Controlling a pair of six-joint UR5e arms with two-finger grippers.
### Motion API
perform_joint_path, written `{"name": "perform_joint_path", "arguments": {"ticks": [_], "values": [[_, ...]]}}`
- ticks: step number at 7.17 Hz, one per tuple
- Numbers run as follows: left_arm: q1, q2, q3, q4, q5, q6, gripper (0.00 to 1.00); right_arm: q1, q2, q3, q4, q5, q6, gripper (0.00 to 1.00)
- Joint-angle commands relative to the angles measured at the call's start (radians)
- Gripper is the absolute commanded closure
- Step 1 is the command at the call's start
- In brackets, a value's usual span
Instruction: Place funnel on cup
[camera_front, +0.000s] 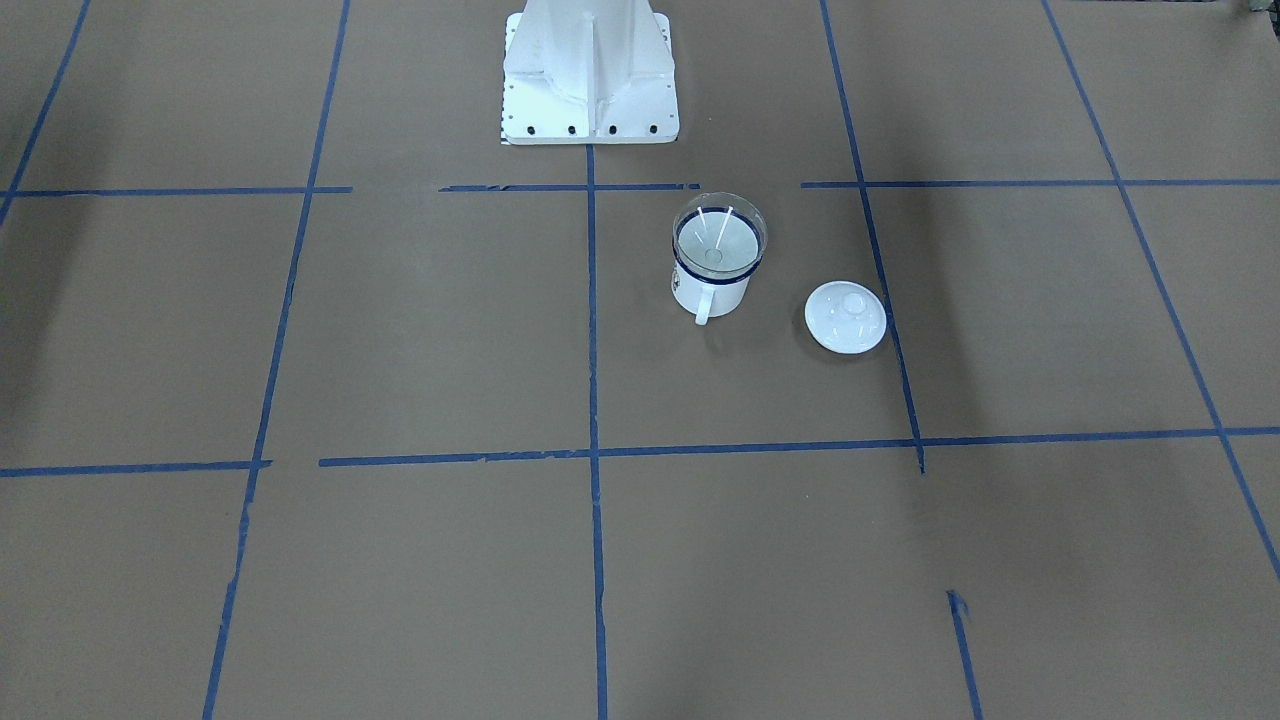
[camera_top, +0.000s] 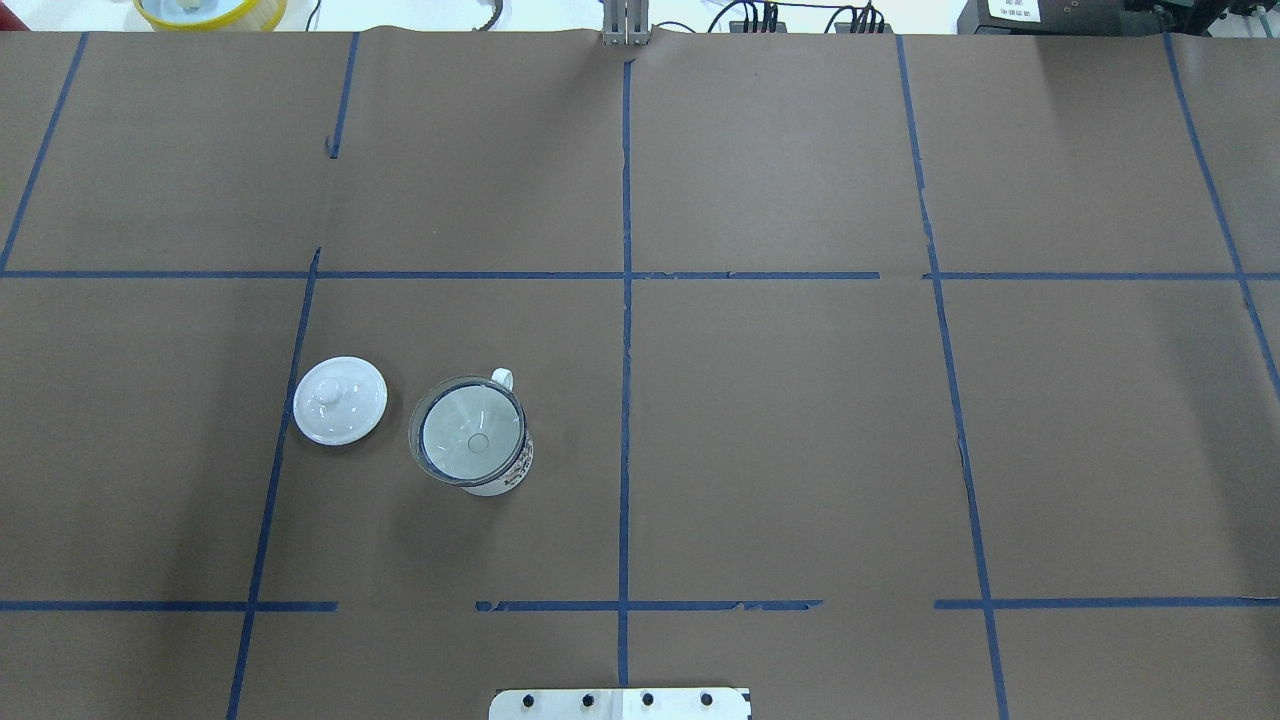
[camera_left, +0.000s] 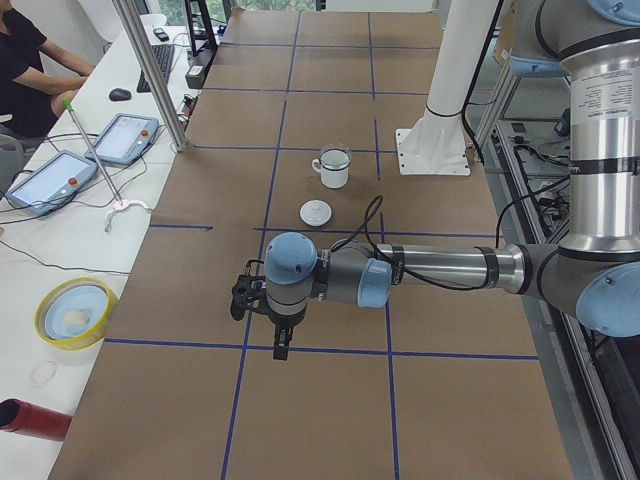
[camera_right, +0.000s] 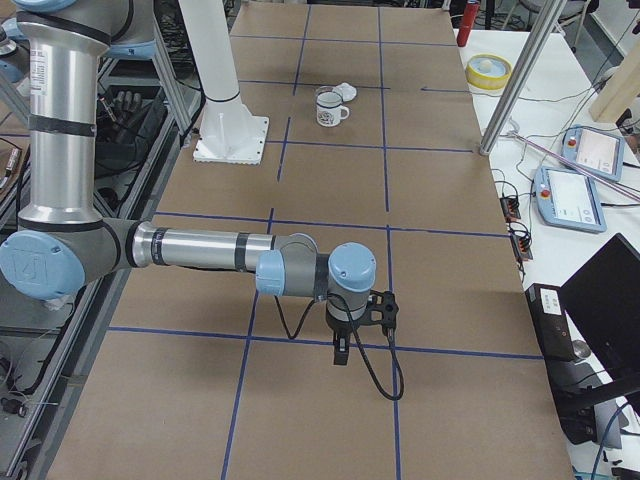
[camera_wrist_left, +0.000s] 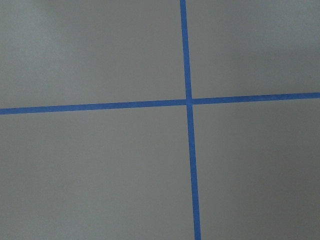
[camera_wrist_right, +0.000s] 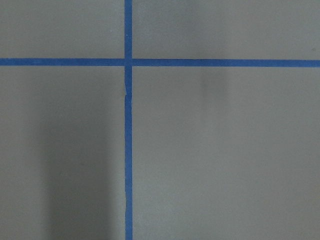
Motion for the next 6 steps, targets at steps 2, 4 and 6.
{"name": "perform_joint_path", "arguments": {"ticks": [2, 4, 6], "values": [[0.000, -0.001, 0.005, 0.000, 0.000, 0.000, 0.00, 0.000, 0.000, 0.000, 0.000, 0.000, 0.000, 0.00], [0.000, -0.006, 0.009, 0.000, 0.000, 0.000, 0.00, 0.000, 0.000, 0.000, 0.000, 0.000, 0.000, 0.00], [0.000, -0.009, 0.012, 0.000, 0.000, 0.000, 0.00, 0.000, 0.000, 0.000, 0.000, 0.000, 0.000, 0.00]]}}
